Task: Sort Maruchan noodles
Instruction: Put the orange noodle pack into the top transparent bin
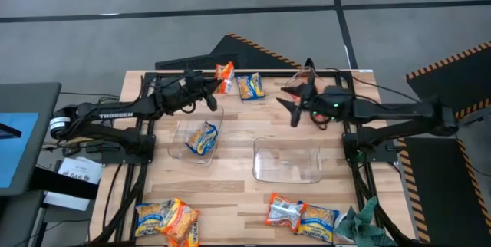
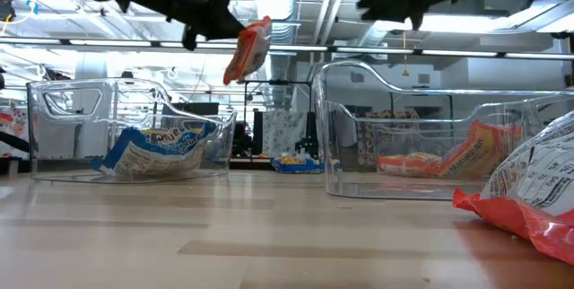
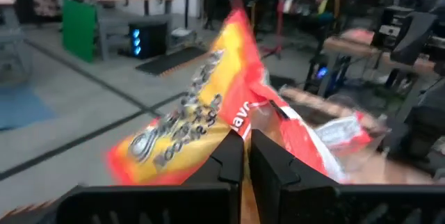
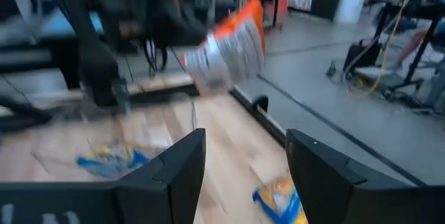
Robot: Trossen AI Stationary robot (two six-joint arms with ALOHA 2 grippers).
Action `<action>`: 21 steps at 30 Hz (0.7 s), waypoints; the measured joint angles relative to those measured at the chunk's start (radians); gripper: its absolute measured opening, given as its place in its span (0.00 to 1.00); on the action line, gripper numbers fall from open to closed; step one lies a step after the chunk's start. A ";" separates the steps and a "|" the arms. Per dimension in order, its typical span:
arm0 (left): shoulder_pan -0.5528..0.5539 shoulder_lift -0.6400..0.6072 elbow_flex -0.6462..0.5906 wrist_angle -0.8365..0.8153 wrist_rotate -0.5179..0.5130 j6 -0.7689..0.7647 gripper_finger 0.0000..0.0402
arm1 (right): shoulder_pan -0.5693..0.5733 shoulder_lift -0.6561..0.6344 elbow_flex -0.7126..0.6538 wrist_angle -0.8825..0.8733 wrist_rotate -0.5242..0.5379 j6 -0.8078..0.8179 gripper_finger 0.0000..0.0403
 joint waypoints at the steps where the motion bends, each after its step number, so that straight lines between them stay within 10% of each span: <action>1: 0.000 0.019 0.001 0.025 0.016 -0.004 0.00 | 0.000 -0.020 0.000 0.002 0.000 0.003 0.56; 7: 0.000 0.223 0.090 0.118 0.114 -0.024 0.00 | -0.002 -0.100 0.000 0.002 -0.001 0.004 0.56; 21: -0.006 0.829 0.726 0.107 0.252 0.057 0.00 | 0.000 -0.134 0.000 0.003 -0.003 0.005 0.56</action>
